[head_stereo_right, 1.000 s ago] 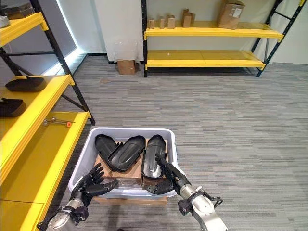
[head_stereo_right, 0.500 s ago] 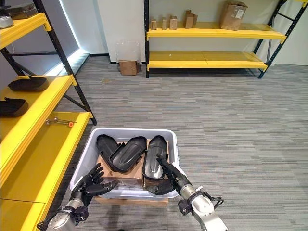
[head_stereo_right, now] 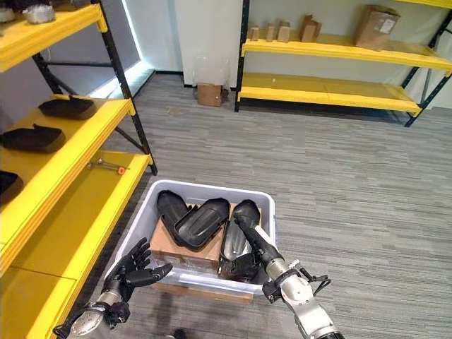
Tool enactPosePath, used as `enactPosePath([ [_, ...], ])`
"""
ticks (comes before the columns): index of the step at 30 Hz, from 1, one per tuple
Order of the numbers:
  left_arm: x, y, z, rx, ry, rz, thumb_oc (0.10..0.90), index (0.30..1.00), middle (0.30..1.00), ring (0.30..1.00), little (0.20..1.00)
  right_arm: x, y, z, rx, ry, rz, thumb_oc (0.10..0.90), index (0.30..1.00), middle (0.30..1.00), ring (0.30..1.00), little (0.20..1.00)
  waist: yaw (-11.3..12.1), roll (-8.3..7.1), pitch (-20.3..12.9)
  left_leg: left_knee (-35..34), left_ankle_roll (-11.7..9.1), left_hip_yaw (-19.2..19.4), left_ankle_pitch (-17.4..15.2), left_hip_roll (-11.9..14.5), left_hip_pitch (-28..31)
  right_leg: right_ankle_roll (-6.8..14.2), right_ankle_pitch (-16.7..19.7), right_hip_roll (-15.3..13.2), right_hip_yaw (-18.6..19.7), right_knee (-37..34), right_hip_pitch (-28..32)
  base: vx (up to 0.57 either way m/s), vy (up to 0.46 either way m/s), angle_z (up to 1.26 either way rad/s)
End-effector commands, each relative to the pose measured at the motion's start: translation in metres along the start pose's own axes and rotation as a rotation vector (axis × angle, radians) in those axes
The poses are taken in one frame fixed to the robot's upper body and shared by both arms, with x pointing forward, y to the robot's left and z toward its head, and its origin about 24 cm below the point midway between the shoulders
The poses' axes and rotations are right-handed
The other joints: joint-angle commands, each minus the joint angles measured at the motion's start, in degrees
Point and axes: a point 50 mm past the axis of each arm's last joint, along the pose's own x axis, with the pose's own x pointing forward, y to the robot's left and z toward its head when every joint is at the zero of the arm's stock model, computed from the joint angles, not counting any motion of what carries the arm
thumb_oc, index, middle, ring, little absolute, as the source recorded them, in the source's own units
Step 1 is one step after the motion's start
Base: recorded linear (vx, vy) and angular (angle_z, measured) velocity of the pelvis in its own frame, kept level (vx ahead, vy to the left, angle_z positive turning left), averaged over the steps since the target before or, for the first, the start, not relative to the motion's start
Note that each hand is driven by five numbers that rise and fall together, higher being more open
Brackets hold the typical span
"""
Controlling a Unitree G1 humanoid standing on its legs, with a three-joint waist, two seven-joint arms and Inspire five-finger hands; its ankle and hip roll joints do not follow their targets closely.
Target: Move parts from the plastic box to the shelf.
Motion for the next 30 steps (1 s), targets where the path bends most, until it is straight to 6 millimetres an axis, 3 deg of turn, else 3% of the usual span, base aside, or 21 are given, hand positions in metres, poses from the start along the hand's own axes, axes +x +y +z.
enactPosePath([
  [1, 0.015, -0.002, 0.061, 0.095, -0.278, -0.065, 0.9, 1.0, 1.0, 1.0, 1.0, 0.018, -0.03, 0.059, -0.066, -0.281, -0.096, 0.9, 1.0, 1.0, 1.0, 1.0, 2.7, -1.17, 0.2, 11.3, -1.1, 1.1, -0.6, 5.5, -3.9, 1.4, 5.9, -6.9, 2.4, 2.1, -0.6, 0.03, 0.173, 0.11],
  [5, 0.014, -0.002, 0.061, 0.12, -0.263, -0.093, 0.9, 1.0, 1.0, 1.0, 1.0, 0.018, -0.027, 0.055, -0.05, -0.275, -0.108, 0.9, 1.0, 1.0, 1.0, 1.0, 3.5, -1.78, 0.9, 15.2, 0.0, 3.0, -4.7, 5.0, -3.3, 2.3, 8.2, -8.6, 0.3, 2.9, 0.1, 0.07, 0.213, -0.03],
  [8, 0.01, -0.003, 0.058, 0.114, -0.27, -0.084, 0.9, 1.0, 1.0, 1.0, 1.0, 0.024, -0.018, 0.058, -0.05, -0.283, -0.086, 0.9, 1.0, 1.0, 1.0, 1.0, 4.3, -1.89, 1.3, 14.5, 1.0, 6.5, -6.1, 4.6, -0.9, 3.4, 13.3, -11.5, -4.8, 5.4, -2.5, 0.0, 0.207, -0.29],
  [9, 0.009, -0.003, 0.058, 0.11, -0.275, -0.073, 0.9, 1.0, 1.0, 1.0, 1.0, 0.027, -0.015, 0.061, -0.059, -0.287, -0.075, 0.9, 1.0, 1.0, 1.0, 1.0, 4.3, -1.64, 1.5, 13.7, 1.7, 7.9, -6.6, 4.1, 0.1, 3.5, 13.0, -11.6, -6.2, 7.0, -3.7, -0.02, 0.246, -0.73],
  [12, 0.01, -0.001, 0.061, 0.108, -0.276, -0.08, 0.9, 1.0, 1.0, 1.0, 1.0, 0.027, -0.018, 0.062, -0.06, -0.283, -0.073, 0.9, 1.0, 1.0, 1.0, 1.0, 3.1, -1.29, 1.4, 12.1, 3.1, 8.4, -7.2, 2.1, 0.5, 2.1, 8.9, -7.6, -4.6, 9.7, -5.7, 0.0, 0.179, -0.58],
  [15, 0.01, -0.002, 0.058, 0.082, -0.273, -0.078, 0.9, 1.0, 1.0, 1.0, 1.0, 0.022, -0.015, 0.059, -0.072, -0.278, -0.063, 0.9, 1.0, 1.0, 1.0, 1.0, 1.1, -0.94, 1.0, 7.6, 4.1, 7.6, -6.1, -0.4, 2.0, 1.3, 6.6, -3.1, -0.6, 12.1, -8.2, 0.03, 0.124, -0.08],
  [16, 0.01, -0.003, 0.057, 0.072, -0.27, -0.082, 0.9, 1.0, 1.0, 1.0, 1.0, 0.021, -0.015, 0.058, -0.074, -0.274, -0.063, 0.9, 1.0, 1.0, 1.0, 1.0, 0.3, -0.83, 0.9, 6.5, 4.1, 7.0, -5.6, -0.9, 2.3, 1.0, 5.6, -1.3, 1.1, 11.6, -8.4, 0.09, 0.078, -0.13],
  [17, 0.01, -0.006, 0.052, 0.052, -0.259, -0.099, 0.9, 1.0, 1.0, 1.0, 1.0, 0.019, -0.014, 0.053, -0.084, -0.257, -0.071, 0.9, 1.0, 1.0, 1.0, 1.0, -1.2, -0.55, 0.3, 3.0, 3.9, 5.5, -4.1, -2.3, 3.2, 0.1, 3.6, 3.2, 4.4, 10.0, -8.4, 0.09, 0.052, -0.06],
  [20, 0.01, -0.013, 0.048, 0.044, -0.247, -0.125, 0.9, 1.0, 1.0, 1.0, 1.0, 0.017, -0.017, 0.049, -0.085, -0.242, -0.087, 0.9, 1.0, 1.0, 1.0, 1.0, -2.2, -0.46, -0.3, 0.4, 3.5, 4.1, -3.1, -3.6, 3.7, -1.0, 2.3, 6.9, 6.4, 7.7, -7.8, 0.06, 0.009, 0.24],
  [21, 0.01, -0.017, 0.045, 0.042, -0.24, -0.145, 0.9, 1.0, 1.0, 1.0, 1.0, 0.016, -0.02, 0.046, -0.084, -0.231, -0.099, 0.9, 1.0, 1.0, 1.0, 1.0, -2.6, -0.62, -0.6, -0.5, 3.6, 4.2, -1.6, -4.2, 3.1, -2.5, 2.5, 9.0, 6.6, 5.7, -7.8, 0.05, -0.049, 0.16],
  [23, 0.009, -0.025, 0.04, 0.052, -0.228, -0.178, 0.9, 1.0, 1.0, 1.0, 1.0, 0.012, -0.025, 0.039, -0.082, -0.21, -0.119, 0.9, 1.0, 1.0, 1.0, 1.0, -4.0, -1.06, -1.2, -1.4, 3.6, 2.0, -1.8, -5.7, 2.9, -3.7, 1.8, 12.3, 10.6, 0.6, -6.9, 0.09, -0.07, 0.13],
  [25, 0.009, -0.03, 0.037, 0.052, -0.222, -0.196, 0.9, 1.0, 1.0, 1.0, 1.0, 0.009, -0.026, 0.035, -0.093, -0.197, -0.121, 0.9, 1.0, 1.0, 1.0, 1.0, -4.9, -1.04, -2.2, -1.7, 3.5, 1.2, -1.4, -6.2, 2.3, -4.5, 1.8, 13.7, 13.0, -1.2, -6.2, 0.1, -0.06, 0.47],
  [30, 0.009, -0.031, 0.034, 0.044, -0.209, -0.201, 0.9, 1.0, 1.0, 1.0, 1.0, 0.008, -0.02, 0.028, -0.134, -0.159, -0.091, 0.9, 1.0, 1.0, 1.0, 1.0, -5.6, -0.79, -3.9, -1.1, 3.2, 1.7, -1.8, -6.3, 1.7, -4.9, 1.2, 13.7, 14.0, -2.8, -5.2, 0.1, -0.08, 0.04],
])
